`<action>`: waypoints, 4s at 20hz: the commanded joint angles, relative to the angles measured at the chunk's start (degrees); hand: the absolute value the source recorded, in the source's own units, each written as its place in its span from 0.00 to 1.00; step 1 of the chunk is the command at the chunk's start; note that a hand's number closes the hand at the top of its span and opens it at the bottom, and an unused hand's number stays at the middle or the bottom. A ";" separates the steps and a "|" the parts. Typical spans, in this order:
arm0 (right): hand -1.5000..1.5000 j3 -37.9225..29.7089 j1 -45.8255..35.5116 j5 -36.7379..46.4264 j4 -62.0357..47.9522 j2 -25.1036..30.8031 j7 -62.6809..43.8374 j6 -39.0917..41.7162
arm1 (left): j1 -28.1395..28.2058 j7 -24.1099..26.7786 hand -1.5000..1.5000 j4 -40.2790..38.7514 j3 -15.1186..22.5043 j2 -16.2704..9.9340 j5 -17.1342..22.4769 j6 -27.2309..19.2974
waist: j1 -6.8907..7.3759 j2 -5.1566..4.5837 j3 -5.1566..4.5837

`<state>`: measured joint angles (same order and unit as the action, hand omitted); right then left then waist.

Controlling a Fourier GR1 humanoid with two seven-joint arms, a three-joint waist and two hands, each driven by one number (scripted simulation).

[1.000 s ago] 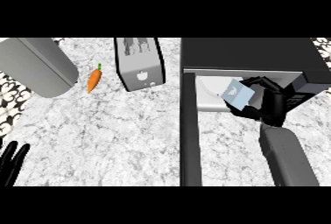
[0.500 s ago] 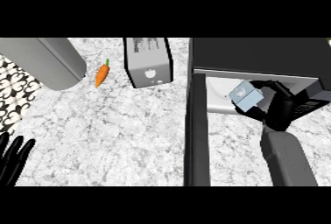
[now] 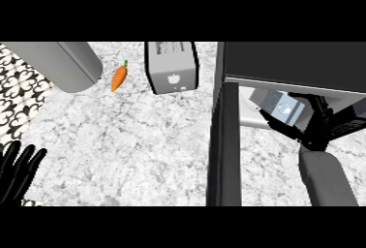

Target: Pick up the milk, place it into the microwave and close the microwave

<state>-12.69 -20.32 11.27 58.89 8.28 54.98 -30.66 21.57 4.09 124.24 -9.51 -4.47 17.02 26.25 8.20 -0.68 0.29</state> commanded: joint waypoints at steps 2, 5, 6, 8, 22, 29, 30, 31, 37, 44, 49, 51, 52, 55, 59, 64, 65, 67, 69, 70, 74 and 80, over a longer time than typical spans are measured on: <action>0.00 -1.27 -7.14 2.88 -10.61 0.55 -13.12 -3.13 | -0.79 -0.60 0.00 -0.13 1.62 0.18 -1.40 -0.01 | 3.20 -3.13 -0.32; 0.00 -0.71 -8.42 1.39 -11.12 0.04 -13.51 0.85 | -1.92 -0.32 0.00 -0.83 1.99 -0.12 -1.40 0.50 | 3.51 -3.05 -0.27; 0.00 -0.18 -8.89 1.55 -11.68 -1.18 -13.80 0.46 | -1.56 -0.51 0.00 -0.95 2.37 0.08 -2.15 0.34 | 4.03 -3.00 -0.25; 0.00 0.19 -10.09 1.46 -13.12 -1.74 -14.39 1.43 | -2.64 -1.00 0.00 -0.95 3.03 0.24 -2.55 -0.06 | 3.67 -3.00 -0.16; 0.00 -3.82 -31.65 1.79 -37.22 4.31 -25.58 4.81 | -3.87 -0.31 0.00 -2.42 7.88 4.24 -9.27 -3.08 | -0.24 -2.42 0.03; 0.00 -5.39 -32.93 1.15 -43.39 7.12 -21.03 9.77 | -1.65 -0.04 0.00 0.02 10.72 4.44 -10.09 -3.51 | -0.71 -2.06 0.08; 0.00 -5.80 -33.59 0.94 -43.95 6.53 -20.51 8.99 | -1.76 -0.31 0.00 0.69 10.70 4.45 -10.40 -3.80 | -1.16 -1.85 0.06; 0.00 -5.60 -34.30 0.90 -44.45 5.97 -20.00 10.73 | -3.25 -0.72 0.00 -0.91 12.45 4.45 -12.10 -5.90 | -1.73 -1.99 0.07; 0.00 -7.82 -33.60 -0.57 -47.56 6.37 -16.27 12.21 | -1.76 0.69 0.00 -0.30 13.79 4.46 -13.07 -5.59 | -2.64 -1.55 0.02; 0.00 -9.45 -29.28 -2.11 -49.28 4.27 -8.94 15.35 | -4.25 0.56 0.00 -5.69 15.84 4.47 -13.65 -7.11 | -4.96 -1.01 -0.06; 0.00 -10.02 -27.95 -3.23 -49.45 3.91 -5.52 21.90 | -4.70 1.78 0.00 -7.66 17.40 4.44 -15.13 -5.39 | -5.61 -0.52 -0.12; 0.00 -10.76 -27.20 -4.33 -49.63 3.50 -5.58 24.23 | -5.30 0.82 0.00 -8.70 17.04 3.57 -13.37 -4.15 | -6.05 -0.32 -0.15; 0.00 -9.76 -24.53 -3.94 -48.50 2.77 -4.01 25.85 | -4.31 3.01 0.00 -9.87 18.97 4.43 -16.00 -4.60 | -7.26 0.29 -0.23; 0.00 -10.23 -21.74 -4.64 -49.01 -0.17 -0.17 26.08 | -6.83 3.35 0.00 -11.69 18.36 1.56 -15.34 -1.48 | -6.87 0.01 -0.19; 0.00 -8.58 -19.34 -4.69 -44.84 -0.38 -1.12 27.51 | -8.90 -0.86 1.00 -12.38 22.66 2.24 -17.38 -1.30 | -8.52 0.79 -0.29; 0.00 -6.41 -12.20 -4.99 -38.28 -1.33 0.01 30.46 | -11.78 0.79 1.00 -16.17 25.27 2.94 -22.08 -2.04 | -9.24 1.11 -0.35; 0.00 -6.04 -11.88 -5.31 -35.64 -0.85 -1.64 30.79 | -10.29 2.78 1.00 -17.06 26.92 3.17 -23.20 -1.96 | -9.39 1.21 -0.37; 0.00 -4.27 -7.79 -4.74 -32.49 -4.25 -0.85 30.04 | -13.03 2.89 1.00 -22.11 27.49 4.40 -23.04 -3.64 | -10.27 1.38 -0.43; 0.00 -3.49 -3.85 -5.21 -27.47 -2.59 -2.34 32.17 | -16.35 1.16 1.00 -22.41 27.99 4.43 -24.79 -5.81 | -10.80 1.50 -0.45; 0.00 -3.27 -2.26 -5.60 -25.23 -0.99 -3.06 34.34 | -15.72 0.33 1.00 -21.44 30.45 4.44 -27.12 -7.85 | -10.68 1.52 -0.44; 0.00 -1.71 2.78 -6.11 -18.21 -0.84 -5.67 36.63 | -19.86 1.83 1.00 -30.30 33.72 4.44 -30.82 -4.62 | -11.20 1.28 -0.47; 0.00 1.41 18.62 -7.13 1.84 -0.84 -8.13 38.78 | -22.65 5.84 1.00 -39.42 39.57 4.45 -32.41 -8.64 | -11.06 1.13 -0.49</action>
<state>-12.47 -9.27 5.14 50.23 6.39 48.94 6.14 1.88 7.36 91.67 25.74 -0.23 -13.99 20.44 -2.97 0.72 -0.20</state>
